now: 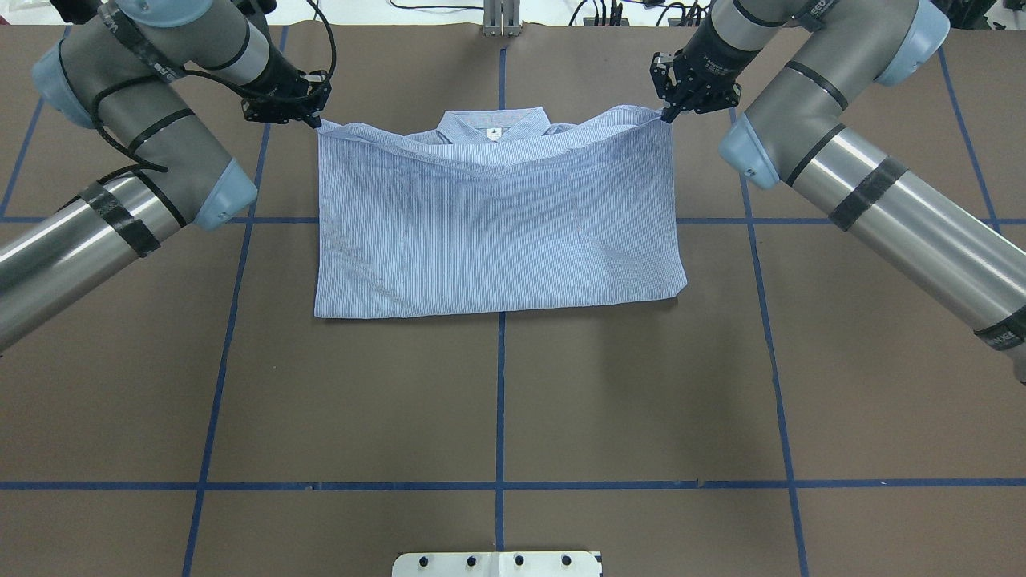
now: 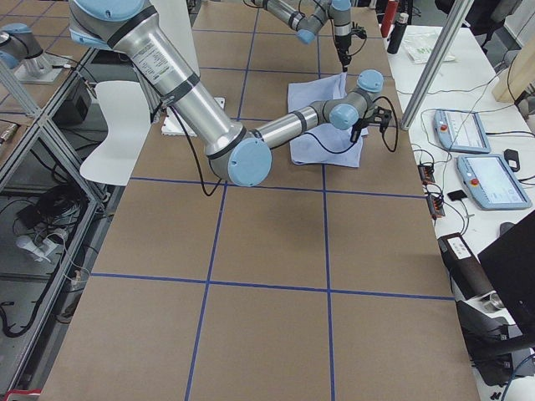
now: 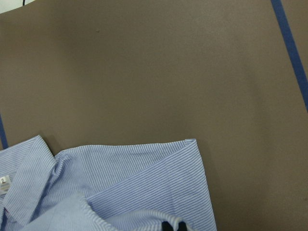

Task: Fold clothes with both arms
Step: 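Release the hem at the collar and raise both grippers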

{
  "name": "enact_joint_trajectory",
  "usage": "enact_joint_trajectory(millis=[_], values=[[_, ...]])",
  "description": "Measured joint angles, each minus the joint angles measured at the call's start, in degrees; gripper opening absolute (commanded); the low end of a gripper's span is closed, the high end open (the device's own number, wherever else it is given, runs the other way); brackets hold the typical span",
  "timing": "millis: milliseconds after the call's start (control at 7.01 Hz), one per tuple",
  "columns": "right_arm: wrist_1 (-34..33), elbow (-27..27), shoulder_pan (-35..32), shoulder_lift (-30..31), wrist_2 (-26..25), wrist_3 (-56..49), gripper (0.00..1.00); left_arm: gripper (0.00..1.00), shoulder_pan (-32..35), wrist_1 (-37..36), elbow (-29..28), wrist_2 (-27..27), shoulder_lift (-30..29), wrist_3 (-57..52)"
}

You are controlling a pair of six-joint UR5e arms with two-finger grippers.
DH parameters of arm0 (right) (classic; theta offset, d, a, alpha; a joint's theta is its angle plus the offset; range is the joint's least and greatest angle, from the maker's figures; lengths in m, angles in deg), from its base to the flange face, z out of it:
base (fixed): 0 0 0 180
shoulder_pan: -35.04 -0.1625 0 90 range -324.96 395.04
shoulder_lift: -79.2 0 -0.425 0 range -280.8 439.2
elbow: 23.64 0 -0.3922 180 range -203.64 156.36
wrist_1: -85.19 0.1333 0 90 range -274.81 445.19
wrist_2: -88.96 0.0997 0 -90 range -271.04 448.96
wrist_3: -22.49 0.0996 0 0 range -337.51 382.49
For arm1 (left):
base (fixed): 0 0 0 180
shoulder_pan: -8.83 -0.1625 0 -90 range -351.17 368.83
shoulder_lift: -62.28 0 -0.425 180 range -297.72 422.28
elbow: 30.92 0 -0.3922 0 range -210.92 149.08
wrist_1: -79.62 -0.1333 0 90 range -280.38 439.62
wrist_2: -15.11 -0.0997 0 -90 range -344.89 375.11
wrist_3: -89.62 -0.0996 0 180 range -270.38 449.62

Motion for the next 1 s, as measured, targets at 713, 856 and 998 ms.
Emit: enact_joint_trajectory(millis=[713,856,998], values=[[0.01,2.56,0.74,-0.58,-0.12,-0.01,1.0,0.56,-0.45,3.04,-2.68,-0.2,-0.36,0.49],[0.02,2.68,0.77,-0.57,-0.12,-0.01,1.0,0.99,-0.45,3.09,-2.7,-0.24,-0.39,0.5],[0.0,2.72,0.69,-0.5,-0.08,-0.12,1.0,0.99,-0.44,3.11,-2.67,-0.29,-0.37,0.45]])
